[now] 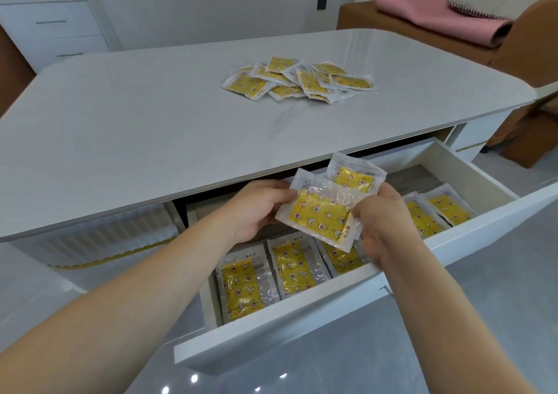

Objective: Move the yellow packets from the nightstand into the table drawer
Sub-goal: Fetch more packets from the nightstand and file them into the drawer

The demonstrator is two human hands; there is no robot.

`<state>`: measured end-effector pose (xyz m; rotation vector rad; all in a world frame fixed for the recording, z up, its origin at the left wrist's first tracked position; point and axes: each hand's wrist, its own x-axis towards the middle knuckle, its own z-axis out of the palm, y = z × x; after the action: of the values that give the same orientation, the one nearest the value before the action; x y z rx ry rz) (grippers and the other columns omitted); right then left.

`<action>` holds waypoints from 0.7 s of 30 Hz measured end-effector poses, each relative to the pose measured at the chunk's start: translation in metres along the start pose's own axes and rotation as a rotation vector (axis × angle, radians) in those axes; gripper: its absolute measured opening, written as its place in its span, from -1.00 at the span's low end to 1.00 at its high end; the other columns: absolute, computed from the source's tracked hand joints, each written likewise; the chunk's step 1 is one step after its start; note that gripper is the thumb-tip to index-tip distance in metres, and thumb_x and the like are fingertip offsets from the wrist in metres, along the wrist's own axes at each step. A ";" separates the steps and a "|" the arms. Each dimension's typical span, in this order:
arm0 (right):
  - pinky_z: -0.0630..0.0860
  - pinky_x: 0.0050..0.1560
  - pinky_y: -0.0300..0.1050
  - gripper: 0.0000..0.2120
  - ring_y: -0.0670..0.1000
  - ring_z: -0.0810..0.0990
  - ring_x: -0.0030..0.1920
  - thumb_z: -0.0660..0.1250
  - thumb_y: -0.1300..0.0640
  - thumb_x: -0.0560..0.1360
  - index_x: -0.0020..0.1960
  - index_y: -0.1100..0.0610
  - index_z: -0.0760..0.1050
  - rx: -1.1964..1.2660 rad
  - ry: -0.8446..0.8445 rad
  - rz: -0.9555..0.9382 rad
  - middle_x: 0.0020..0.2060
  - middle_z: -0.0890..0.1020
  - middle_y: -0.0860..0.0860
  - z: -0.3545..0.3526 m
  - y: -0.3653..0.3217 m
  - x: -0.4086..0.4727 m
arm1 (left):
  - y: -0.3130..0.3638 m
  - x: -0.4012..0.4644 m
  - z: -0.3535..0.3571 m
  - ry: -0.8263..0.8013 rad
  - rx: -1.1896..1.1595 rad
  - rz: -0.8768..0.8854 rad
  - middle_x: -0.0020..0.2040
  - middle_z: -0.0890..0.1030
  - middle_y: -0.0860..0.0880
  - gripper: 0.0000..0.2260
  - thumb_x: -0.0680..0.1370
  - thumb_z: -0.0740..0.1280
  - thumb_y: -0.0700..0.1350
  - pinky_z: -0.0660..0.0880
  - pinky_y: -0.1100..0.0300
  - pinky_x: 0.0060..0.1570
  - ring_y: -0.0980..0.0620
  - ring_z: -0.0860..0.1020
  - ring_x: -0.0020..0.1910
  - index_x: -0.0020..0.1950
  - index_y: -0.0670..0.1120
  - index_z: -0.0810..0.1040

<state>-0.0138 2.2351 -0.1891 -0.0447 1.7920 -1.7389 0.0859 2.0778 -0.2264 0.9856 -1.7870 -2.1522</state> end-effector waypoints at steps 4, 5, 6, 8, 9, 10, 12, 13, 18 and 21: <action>0.64 -0.32 0.00 -0.68 0.10 0.69 -0.17 0.14 0.42 0.56 0.11 0.10 0.52 -0.032 -0.031 0.009 -0.09 0.67 0.11 -0.001 0.001 0.001 | 0.003 -0.002 0.004 -0.044 0.083 -0.013 0.03 0.71 -0.10 -0.80 0.59 0.29 -0.27 0.59 0.07 -0.06 -0.05 0.68 -0.02 0.18 -0.11 0.60; 0.66 -0.26 0.06 -0.71 0.12 0.69 -0.15 0.14 0.39 0.58 0.12 0.11 0.53 -0.035 -0.018 0.009 -0.08 0.68 0.12 -0.002 0.001 0.002 | 0.004 -0.003 0.003 -0.035 0.121 0.004 0.03 0.71 -0.10 -0.80 0.60 0.28 -0.28 0.59 0.06 -0.05 -0.06 0.67 -0.01 0.17 -0.10 0.60; 0.67 -0.18 0.14 -0.73 0.16 0.70 -0.11 0.14 0.35 0.58 0.12 0.12 0.54 -0.051 0.000 0.001 -0.07 0.69 0.14 -0.003 0.002 0.002 | 0.005 -0.003 0.002 -0.023 0.182 0.026 0.04 0.70 -0.10 -0.80 0.60 0.28 -0.28 0.59 0.04 0.00 -0.07 0.66 0.01 0.15 -0.08 0.61; 0.60 -0.02 0.33 -0.74 0.26 0.67 -0.02 0.12 0.31 0.57 0.09 0.14 0.54 -0.145 0.034 -0.039 -0.01 0.67 0.23 -0.003 0.003 0.001 | 0.008 -0.005 -0.006 -0.001 0.408 0.081 0.03 0.69 -0.08 -0.79 0.59 0.29 -0.27 0.57 0.02 0.09 -0.06 0.64 0.04 0.14 -0.06 0.62; 0.56 0.00 0.38 -0.74 0.28 0.67 0.00 0.10 0.30 0.57 0.09 0.12 0.53 -0.202 0.041 -0.063 0.03 0.65 0.25 -0.003 0.004 0.002 | 0.009 -0.006 -0.011 0.002 0.543 0.104 0.01 0.69 -0.07 -0.79 0.58 0.30 -0.26 0.56 0.01 0.10 -0.05 0.64 0.03 0.14 -0.05 0.63; 0.55 0.02 0.37 -0.73 0.26 0.67 0.00 0.09 0.29 0.57 0.10 0.10 0.52 -0.255 0.042 -0.079 0.04 0.64 0.24 -0.003 0.005 0.002 | 0.010 -0.007 -0.017 0.002 0.665 0.117 -0.01 0.68 -0.05 -0.80 0.58 0.31 -0.24 0.57 0.02 0.10 -0.03 0.64 0.02 0.13 -0.04 0.63; 0.60 0.03 0.26 -0.74 0.22 0.67 -0.02 0.07 0.29 0.57 0.08 0.07 0.48 -0.364 0.026 -0.098 -0.02 0.65 0.20 -0.001 0.008 0.002 | 0.011 -0.010 -0.027 -0.003 0.862 0.107 -0.03 0.67 -0.02 -0.82 0.58 0.31 -0.21 0.58 0.04 0.07 0.00 0.63 -0.01 0.14 -0.03 0.62; 0.61 0.01 0.19 -0.75 0.20 0.66 -0.06 0.06 0.31 0.56 0.05 0.08 0.47 -0.421 0.009 -0.107 -0.05 0.64 0.18 0.000 0.009 0.002 | 0.012 -0.012 -0.031 -0.004 0.946 0.096 -0.02 0.66 -0.01 -0.80 0.58 0.31 -0.20 0.58 0.05 0.04 0.00 0.62 -0.01 0.16 -0.03 0.61; 0.55 -0.19 0.00 -0.68 0.13 0.59 -0.12 0.06 0.33 0.53 0.20 0.10 0.40 -0.587 -0.050 -0.129 -0.06 0.58 0.14 0.005 0.014 0.005 | 0.005 -0.019 -0.044 -0.045 1.075 0.023 0.15 0.60 -0.01 -0.57 0.54 0.26 -0.31 0.57 0.15 -0.03 0.03 0.57 0.06 0.36 0.01 0.50; 0.44 -0.30 -0.11 -0.69 0.03 0.49 -0.22 0.07 0.34 0.55 0.22 0.11 0.38 -0.620 -0.067 -0.141 -0.10 0.55 0.10 0.005 0.015 0.004 | 0.003 -0.023 -0.050 -0.092 0.940 0.016 0.09 0.63 0.00 -0.55 0.50 0.30 -0.36 0.61 0.03 0.06 0.02 0.60 0.07 0.30 0.04 0.53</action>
<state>-0.0092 2.2306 -0.2039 -0.4883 2.2500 -1.1873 0.1326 2.0486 -0.2182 0.9947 -2.9013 -1.2899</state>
